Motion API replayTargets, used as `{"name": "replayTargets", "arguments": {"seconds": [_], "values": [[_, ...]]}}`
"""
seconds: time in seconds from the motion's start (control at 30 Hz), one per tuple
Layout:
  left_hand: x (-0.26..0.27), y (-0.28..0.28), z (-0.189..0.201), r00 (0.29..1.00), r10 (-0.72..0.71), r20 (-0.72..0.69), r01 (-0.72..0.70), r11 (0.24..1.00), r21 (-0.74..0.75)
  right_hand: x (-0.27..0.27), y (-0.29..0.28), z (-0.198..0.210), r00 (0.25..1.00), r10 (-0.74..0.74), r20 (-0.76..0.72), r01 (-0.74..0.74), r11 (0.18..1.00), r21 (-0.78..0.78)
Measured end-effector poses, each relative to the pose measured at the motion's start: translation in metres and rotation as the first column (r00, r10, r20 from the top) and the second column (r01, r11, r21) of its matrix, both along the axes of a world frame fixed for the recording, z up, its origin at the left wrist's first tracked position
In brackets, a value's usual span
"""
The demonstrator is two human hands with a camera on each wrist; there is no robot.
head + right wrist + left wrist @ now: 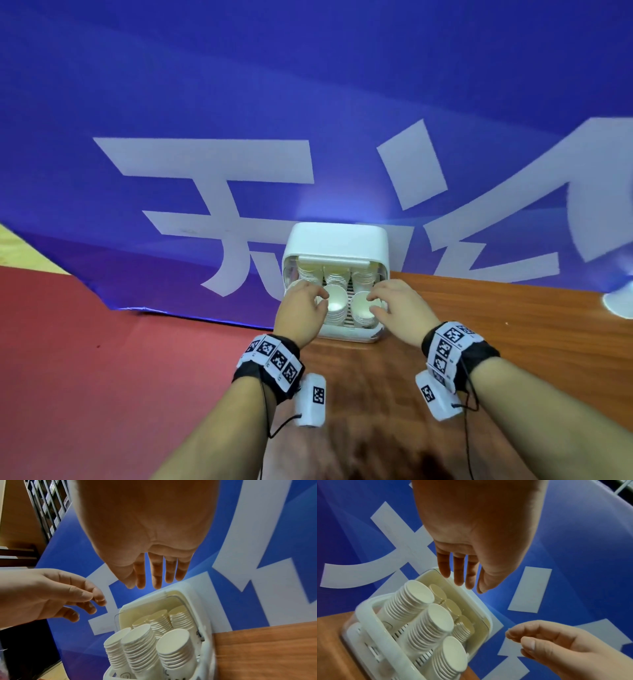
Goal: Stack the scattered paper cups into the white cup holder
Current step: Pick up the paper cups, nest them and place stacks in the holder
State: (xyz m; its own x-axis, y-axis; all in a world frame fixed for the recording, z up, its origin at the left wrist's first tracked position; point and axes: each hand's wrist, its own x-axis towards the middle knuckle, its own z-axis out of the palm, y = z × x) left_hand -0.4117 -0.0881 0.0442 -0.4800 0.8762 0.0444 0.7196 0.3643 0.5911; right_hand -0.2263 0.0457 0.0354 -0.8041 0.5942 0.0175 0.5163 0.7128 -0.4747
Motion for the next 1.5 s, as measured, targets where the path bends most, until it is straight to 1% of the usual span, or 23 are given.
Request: {"name": "replayTargets", "arguments": {"seconds": [0.2,0.37,0.5,0.63,0.73,0.83,0.97,1.13,1.27,1.37,1.5], "values": [[0.081,0.016,0.012,0.999,-0.050,-0.020,0.051,0.998,0.029,0.091,0.004,0.021,0.997,-0.066,-0.036,0.067,0.998,0.021],[0.170,0.034,0.017,0.997,-0.073,-0.035,0.076,0.995,0.072,0.187,0.012,0.028,0.990,-0.105,-0.091,0.108,0.994,0.025],[0.259,0.050,0.018,0.992,-0.127,0.005,0.127,0.989,0.078,0.287,0.018,0.027,0.984,-0.159,-0.085,0.158,0.987,-0.016],[0.336,0.070,0.019,0.987,-0.162,0.006,0.161,0.985,0.058,0.378,0.026,0.031,0.957,-0.276,-0.090,0.269,0.960,-0.077],[0.383,0.086,0.022,0.980,-0.201,0.013,0.200,0.979,0.037,0.432,0.034,0.032,0.932,-0.355,-0.080,0.342,0.929,-0.140],[0.420,0.104,0.019,0.966,-0.259,0.015,0.259,0.966,0.015,0.474,0.041,0.029,0.907,-0.419,-0.046,0.403,0.894,-0.196],[0.456,0.127,0.008,0.940,-0.340,0.037,0.341,0.940,-0.023,0.513,0.046,0.018,0.856,-0.516,-0.010,0.496,0.828,-0.260],[0.479,0.154,-0.008,0.899,-0.432,0.063,0.437,0.896,-0.081,0.541,0.048,0.009,0.795,-0.606,0.011,0.581,0.758,-0.297],[0.496,0.180,-0.014,0.861,-0.493,0.123,0.502,0.863,-0.051,0.556,0.052,0.011,0.733,-0.679,0.041,0.659,0.693,-0.292],[0.505,0.200,-0.013,0.838,-0.525,0.146,0.532,0.846,-0.015,0.566,0.061,0.016,0.704,-0.709,0.036,0.693,0.675,-0.253],[0.512,0.215,-0.010,0.821,-0.554,0.136,0.558,0.830,0.010,0.576,0.075,0.022,0.690,-0.723,0.022,0.707,0.667,-0.233]]}}
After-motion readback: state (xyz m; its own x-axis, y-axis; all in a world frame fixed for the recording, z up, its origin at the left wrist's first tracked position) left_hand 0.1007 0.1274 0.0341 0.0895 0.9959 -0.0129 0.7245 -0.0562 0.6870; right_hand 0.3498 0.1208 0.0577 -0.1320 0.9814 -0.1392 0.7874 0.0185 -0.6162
